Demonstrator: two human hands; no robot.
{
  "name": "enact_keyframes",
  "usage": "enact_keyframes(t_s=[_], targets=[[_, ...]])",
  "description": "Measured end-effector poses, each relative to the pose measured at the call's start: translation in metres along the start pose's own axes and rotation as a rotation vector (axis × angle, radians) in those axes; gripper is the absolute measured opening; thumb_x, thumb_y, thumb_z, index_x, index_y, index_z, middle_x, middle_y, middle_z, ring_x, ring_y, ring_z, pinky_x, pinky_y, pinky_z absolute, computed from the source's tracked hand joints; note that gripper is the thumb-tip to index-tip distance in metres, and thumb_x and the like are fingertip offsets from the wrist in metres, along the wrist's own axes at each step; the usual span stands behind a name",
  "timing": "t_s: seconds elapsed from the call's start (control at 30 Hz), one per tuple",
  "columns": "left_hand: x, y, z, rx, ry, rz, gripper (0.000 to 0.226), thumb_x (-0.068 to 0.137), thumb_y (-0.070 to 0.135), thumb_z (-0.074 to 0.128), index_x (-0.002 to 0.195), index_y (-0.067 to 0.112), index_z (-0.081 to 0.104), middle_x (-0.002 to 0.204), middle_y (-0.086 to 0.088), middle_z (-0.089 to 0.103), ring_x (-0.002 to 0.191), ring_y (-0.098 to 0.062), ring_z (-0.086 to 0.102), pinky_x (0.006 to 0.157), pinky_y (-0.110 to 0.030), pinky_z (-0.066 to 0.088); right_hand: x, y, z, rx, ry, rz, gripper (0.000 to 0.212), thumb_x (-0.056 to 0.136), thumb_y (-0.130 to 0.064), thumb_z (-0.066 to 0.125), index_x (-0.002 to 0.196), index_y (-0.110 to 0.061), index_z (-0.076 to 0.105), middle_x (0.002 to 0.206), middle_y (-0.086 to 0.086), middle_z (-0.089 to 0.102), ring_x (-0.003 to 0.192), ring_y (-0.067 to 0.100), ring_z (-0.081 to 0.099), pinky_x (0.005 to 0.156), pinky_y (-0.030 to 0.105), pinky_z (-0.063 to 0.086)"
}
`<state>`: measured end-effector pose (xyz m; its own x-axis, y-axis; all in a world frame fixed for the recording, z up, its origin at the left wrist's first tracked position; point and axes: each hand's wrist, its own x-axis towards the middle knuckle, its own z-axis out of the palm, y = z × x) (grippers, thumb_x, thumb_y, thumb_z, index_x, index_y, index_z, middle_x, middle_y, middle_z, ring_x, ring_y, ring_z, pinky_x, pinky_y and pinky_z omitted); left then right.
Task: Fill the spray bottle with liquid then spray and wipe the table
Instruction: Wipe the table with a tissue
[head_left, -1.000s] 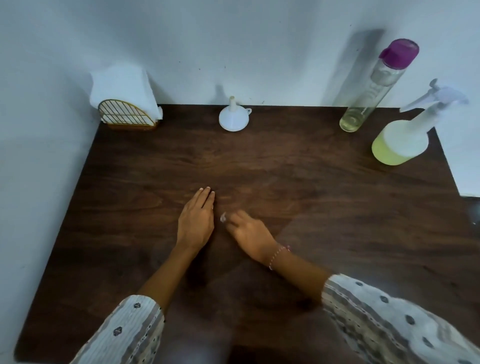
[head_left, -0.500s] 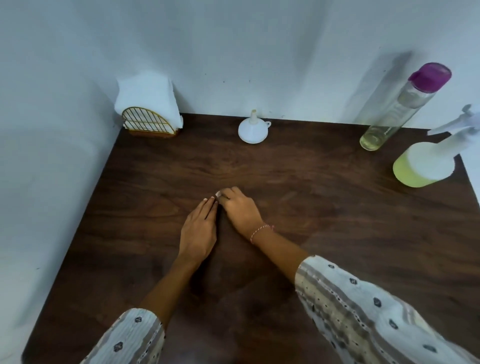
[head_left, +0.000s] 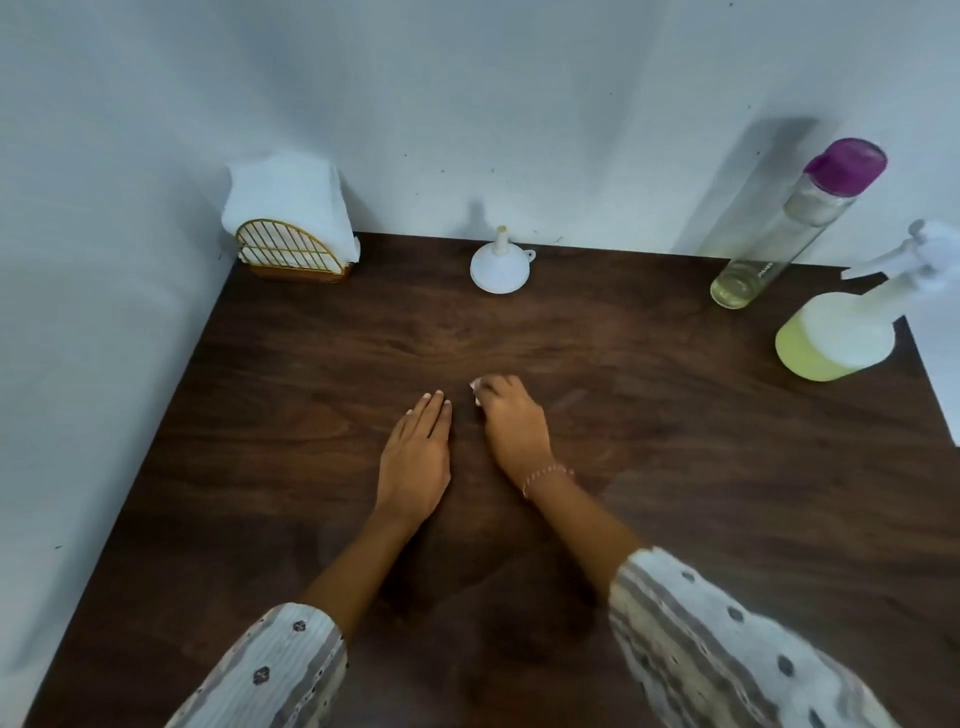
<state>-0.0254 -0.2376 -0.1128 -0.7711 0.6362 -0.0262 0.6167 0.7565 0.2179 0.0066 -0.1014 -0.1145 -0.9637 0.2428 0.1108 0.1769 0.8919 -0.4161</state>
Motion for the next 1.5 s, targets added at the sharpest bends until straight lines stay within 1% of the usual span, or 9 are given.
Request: enact_keyframes(t_s=[0.13,0.27,0.37,0.5,0.73,0.93,1.17,1.37,1.5], targets=[[0.003,0.0,0.001,0.022,-0.008,0.025,0.04,0.086,0.005,0.058,0.126,0.003,0.057,0.133,-0.012,0.057,0.124,-0.026,0.053,0.102,-0.039,0.042,0.036,0.059,-0.031,-0.093,-0.03,0.237,0.032,0.092,-0.004,0.043,0.12,-0.006,0.06,0.13,0.01,0.054,0.119,0.026,0.048,0.091,0.04,0.049],[-0.001,0.005,0.0,0.048,-0.042,0.003,0.048,0.091,0.004,0.049,0.138,0.005,0.041,0.147,-0.011,0.041,0.137,-0.025,0.037,0.113,-0.034,0.026,-0.019,0.098,-0.048,-0.091,0.221,0.412,0.032,0.081,0.004,0.049,0.108,0.002,0.066,0.108,0.019,0.065,0.1,0.039,0.058,0.074,0.046,0.055],[0.003,0.016,0.004,0.047,-0.046,-0.006,0.052,0.096,0.007,0.036,0.146,0.007,0.024,0.156,-0.009,0.022,0.145,-0.022,0.018,0.118,-0.033,0.011,-0.051,0.049,-0.026,-0.003,0.223,0.327,0.025,0.075,0.002,0.059,0.098,-0.002,0.069,0.102,0.015,0.068,0.091,0.034,0.065,0.068,0.04,0.059],[0.01,0.026,0.004,0.016,-0.038,0.028,0.049,0.097,0.009,0.034,0.146,0.008,0.025,0.156,-0.007,0.022,0.145,-0.019,0.017,0.118,-0.03,0.01,-0.032,0.025,-0.019,-0.032,-0.037,0.03,0.029,0.09,-0.005,0.052,0.117,-0.006,0.061,0.125,0.007,0.058,0.115,0.024,0.053,0.081,0.036,0.055],[0.002,0.032,0.007,-0.002,-0.011,0.026,0.047,0.099,0.009,0.032,0.146,0.008,0.025,0.156,-0.006,0.023,0.145,-0.018,0.017,0.117,-0.027,0.007,-0.019,0.103,-0.057,-0.037,0.23,0.599,0.031,0.09,-0.002,0.045,0.115,0.0,0.062,0.12,0.016,0.059,0.113,0.035,0.051,0.085,0.043,0.048],[0.004,0.035,0.006,-0.013,-0.032,0.023,0.046,0.1,0.014,0.03,0.146,0.01,0.025,0.156,-0.005,0.021,0.146,-0.017,0.015,0.118,-0.028,0.012,0.007,0.027,-0.024,-0.06,-0.101,0.052,0.031,0.096,-0.01,0.039,0.121,-0.003,0.057,0.125,0.012,0.053,0.117,0.027,0.047,0.085,0.043,0.051],[-0.001,0.041,0.006,0.015,-0.053,0.006,0.047,0.102,0.018,0.024,0.148,0.01,0.017,0.158,-0.005,0.013,0.147,-0.017,0.008,0.119,-0.029,0.007,-0.007,0.121,-0.069,-0.145,0.14,0.631,0.03,0.094,-0.005,0.04,0.115,-0.002,0.06,0.122,0.015,0.054,0.116,0.032,0.047,0.084,0.041,0.046],[-0.008,0.05,0.007,0.013,-0.145,0.007,0.052,0.101,0.021,0.027,0.149,0.009,0.01,0.159,-0.008,0.004,0.147,-0.02,0.0,0.119,-0.031,0.002,-0.037,0.009,-0.02,-0.015,-0.169,-0.005,0.034,0.097,-0.012,0.039,0.128,-0.006,0.051,0.135,0.01,0.047,0.124,0.025,0.042,0.092,0.038,0.049],[-0.029,0.042,0.009,0.047,-0.114,0.057,0.05,0.102,0.022,0.023,0.149,0.008,0.011,0.159,-0.006,0.006,0.147,-0.017,0.002,0.118,-0.028,0.001,-0.048,0.075,-0.045,-0.073,-0.035,0.196,0.033,0.095,-0.014,0.044,0.126,-0.008,0.055,0.134,0.01,0.051,0.124,0.026,0.045,0.096,0.038,0.045]])
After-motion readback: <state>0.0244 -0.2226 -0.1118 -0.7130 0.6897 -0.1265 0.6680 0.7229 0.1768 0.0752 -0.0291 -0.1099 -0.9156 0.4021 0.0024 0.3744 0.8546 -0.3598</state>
